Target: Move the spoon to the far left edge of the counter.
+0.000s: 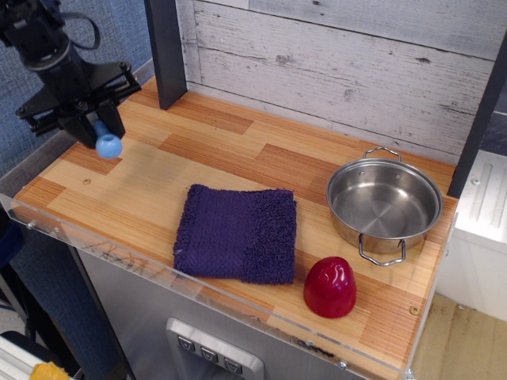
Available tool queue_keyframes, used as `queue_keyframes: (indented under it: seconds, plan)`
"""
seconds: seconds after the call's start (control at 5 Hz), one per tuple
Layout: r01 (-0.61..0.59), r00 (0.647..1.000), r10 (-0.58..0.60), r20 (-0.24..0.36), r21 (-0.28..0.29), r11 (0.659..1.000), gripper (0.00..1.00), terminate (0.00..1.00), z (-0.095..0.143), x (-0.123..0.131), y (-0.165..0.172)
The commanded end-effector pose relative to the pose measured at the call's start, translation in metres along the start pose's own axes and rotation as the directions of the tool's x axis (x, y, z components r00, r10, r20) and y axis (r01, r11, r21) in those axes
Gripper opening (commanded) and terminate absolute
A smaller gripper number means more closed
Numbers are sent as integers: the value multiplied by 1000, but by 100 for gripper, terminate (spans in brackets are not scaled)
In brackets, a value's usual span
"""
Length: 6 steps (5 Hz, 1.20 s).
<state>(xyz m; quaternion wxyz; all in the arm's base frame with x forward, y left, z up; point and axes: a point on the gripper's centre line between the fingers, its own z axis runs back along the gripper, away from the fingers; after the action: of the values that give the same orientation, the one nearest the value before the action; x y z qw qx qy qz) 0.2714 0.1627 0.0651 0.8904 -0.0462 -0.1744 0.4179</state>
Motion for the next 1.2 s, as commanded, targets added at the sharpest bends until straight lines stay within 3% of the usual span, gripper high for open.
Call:
queue_keyframes:
  seconds: [0.0,0.4,0.8,1.0]
  plan:
    - [1,999,-2,39,24,1000,0,0,-13,16,13]
    - [26,999,-27,18,62,998,0,0,-30,15,21]
    - [21,1000,-22,9,91,996,0,0,-32,11,22]
    - [19,1000,-18,-9,94,995,100,0,-31,9,22]
